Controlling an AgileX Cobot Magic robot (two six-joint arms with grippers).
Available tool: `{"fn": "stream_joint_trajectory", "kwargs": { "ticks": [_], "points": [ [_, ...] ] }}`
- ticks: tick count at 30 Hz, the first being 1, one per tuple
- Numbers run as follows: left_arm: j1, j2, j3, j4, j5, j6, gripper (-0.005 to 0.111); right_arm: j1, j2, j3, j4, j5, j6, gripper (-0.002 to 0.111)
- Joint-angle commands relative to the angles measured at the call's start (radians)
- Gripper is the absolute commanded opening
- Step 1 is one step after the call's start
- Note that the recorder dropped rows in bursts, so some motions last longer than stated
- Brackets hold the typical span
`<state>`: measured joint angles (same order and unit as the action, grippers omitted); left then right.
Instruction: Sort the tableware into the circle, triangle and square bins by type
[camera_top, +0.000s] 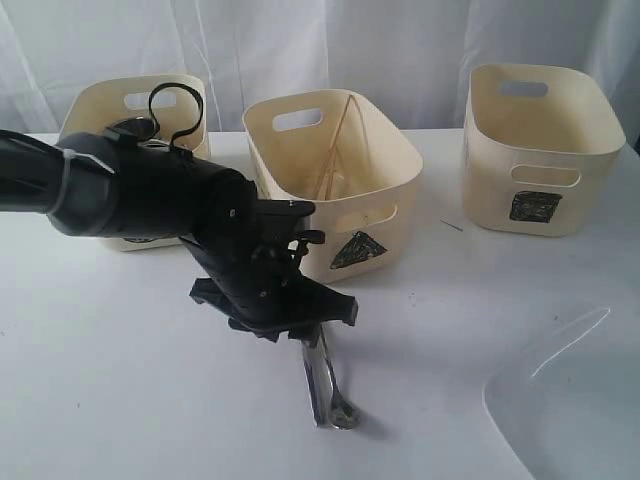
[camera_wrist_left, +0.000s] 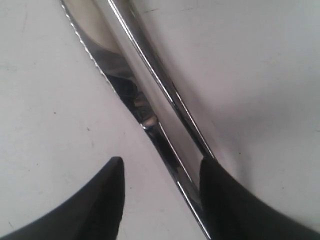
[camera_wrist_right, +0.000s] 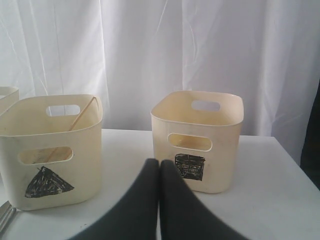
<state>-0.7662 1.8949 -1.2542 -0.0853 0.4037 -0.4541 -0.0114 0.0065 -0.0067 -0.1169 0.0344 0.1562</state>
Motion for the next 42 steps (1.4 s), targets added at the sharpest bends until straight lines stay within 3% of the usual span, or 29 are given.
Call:
{"fn": "stream_joint_trajectory", "kwargs": {
  "ticks": [1,42],
  "points": [
    [-0.004,0.01,0.007,0.023,0.008,-0.002,0.051,0.004,-0.007,0.007,-0.008,-0.004,0.001,0.0],
    [-0.004,0.067,-0.037,-0.034,0.023,-0.017,0.051,0.004,-0.007,0.007,-0.008,-0.004,0.023,0.0]
  ]
}}
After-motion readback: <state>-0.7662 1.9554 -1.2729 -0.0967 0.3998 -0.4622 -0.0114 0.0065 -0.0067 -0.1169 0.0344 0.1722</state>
